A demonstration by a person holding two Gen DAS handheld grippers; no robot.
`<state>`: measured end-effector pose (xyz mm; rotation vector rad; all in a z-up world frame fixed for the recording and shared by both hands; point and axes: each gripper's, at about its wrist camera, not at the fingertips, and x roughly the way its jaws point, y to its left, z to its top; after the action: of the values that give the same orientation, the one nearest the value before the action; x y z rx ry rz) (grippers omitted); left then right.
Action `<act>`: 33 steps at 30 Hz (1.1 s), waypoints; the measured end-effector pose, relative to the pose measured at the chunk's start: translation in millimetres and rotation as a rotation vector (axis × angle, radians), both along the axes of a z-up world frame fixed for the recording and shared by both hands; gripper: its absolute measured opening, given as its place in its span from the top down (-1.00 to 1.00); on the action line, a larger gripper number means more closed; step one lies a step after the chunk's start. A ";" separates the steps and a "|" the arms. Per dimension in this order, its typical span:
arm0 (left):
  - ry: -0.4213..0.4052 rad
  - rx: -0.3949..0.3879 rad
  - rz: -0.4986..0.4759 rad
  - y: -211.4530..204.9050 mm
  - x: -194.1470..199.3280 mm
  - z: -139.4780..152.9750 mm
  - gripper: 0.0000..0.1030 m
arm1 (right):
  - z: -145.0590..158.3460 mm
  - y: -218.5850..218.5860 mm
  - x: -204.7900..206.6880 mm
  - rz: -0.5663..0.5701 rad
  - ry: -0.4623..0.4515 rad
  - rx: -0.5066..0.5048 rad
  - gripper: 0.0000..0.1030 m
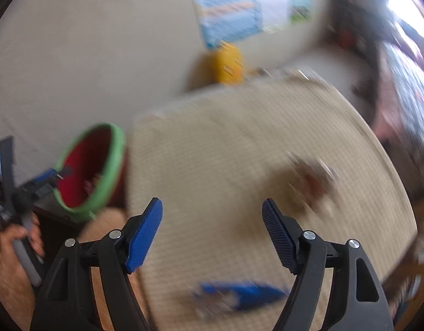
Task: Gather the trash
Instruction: 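Grasp the crumpled newspaper ball with the left tool while the right tool grasps the blue wrapper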
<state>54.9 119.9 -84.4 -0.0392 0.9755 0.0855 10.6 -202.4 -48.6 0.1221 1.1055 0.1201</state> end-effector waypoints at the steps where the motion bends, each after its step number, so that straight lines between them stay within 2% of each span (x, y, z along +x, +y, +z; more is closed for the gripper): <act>1: 0.002 0.002 -0.011 -4.9 -0.1 0.2 -0.23 | -7.5 -13.6 -10.1 -0.029 0.031 0.013 -0.40; 5: 0.010 0.009 -0.063 -27.7 0.3 -0.8 -0.27 | -35.2 -41.2 -41.1 -0.107 0.137 0.099 -0.44; 6: 0.012 0.012 -0.078 -35.0 0.0 -0.8 -0.27 | -43.9 -46.2 -50.0 -0.135 0.166 0.152 -0.46; 8: 0.014 0.020 -0.096 -44.4 -1.1 -1.4 -0.28 | -55.6 -49.0 -59.9 -0.163 0.210 0.244 -0.52; 10: 0.018 0.030 -0.115 -53.7 -1.4 -1.5 -0.28 | -67.9 -43.8 -63.5 -0.173 0.250 0.286 -0.52; 14: 0.013 0.054 -0.148 -68.9 -3.8 1.8 -0.29 | -82.9 -34.7 -61.5 -0.171 0.279 0.326 -0.52; 17: 0.013 0.063 -0.164 -79.8 -4.6 4.5 -0.31 | -81.7 -28.9 -54.5 -0.153 0.238 0.285 -0.50; 18: 0.012 0.065 -0.172 -83.9 -5.4 5.5 -0.31 | -81.6 -26.7 -52.5 -0.140 0.226 0.261 -0.46; 21: 0.008 0.074 -0.210 -101.7 -6.1 7.7 -0.31 | -87.1 -27.6 -49.7 -0.120 0.223 0.270 -0.04; 22: 0.008 0.073 -0.227 -110.3 -5.7 8.6 -0.31 | -89.1 -28.9 -50.8 -0.118 0.223 0.276 0.26; 23: 0.007 0.071 -0.245 -119.0 -5.2 9.7 -0.31 | -91.0 -31.2 -52.0 -0.118 0.222 0.290 0.82; 24: 0.005 0.069 -0.272 -131.7 -4.6 10.5 -0.31 | -93.4 -34.6 -51.0 -0.121 0.222 0.308 1.00; 27: 0.001 0.073 -0.350 -165.0 -3.9 11.2 -0.31 | -82.8 -59.1 -62.7 -0.161 0.158 0.325 1.00; 30: -0.010 0.071 -0.447 -209.1 -2.7 11.0 -0.42 | -72.0 -80.5 -67.7 -0.210 0.109 0.300 1.00; 33: 0.008 0.047 -0.518 -251.0 5.5 5.4 -0.43 | -66.7 -107.8 -78.5 -0.283 0.069 0.274 0.88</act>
<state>60.4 -131.0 -78.9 0.2565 0.9651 -0.3680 -67.9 -310.1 -115.3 0.5292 1.1256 0.0131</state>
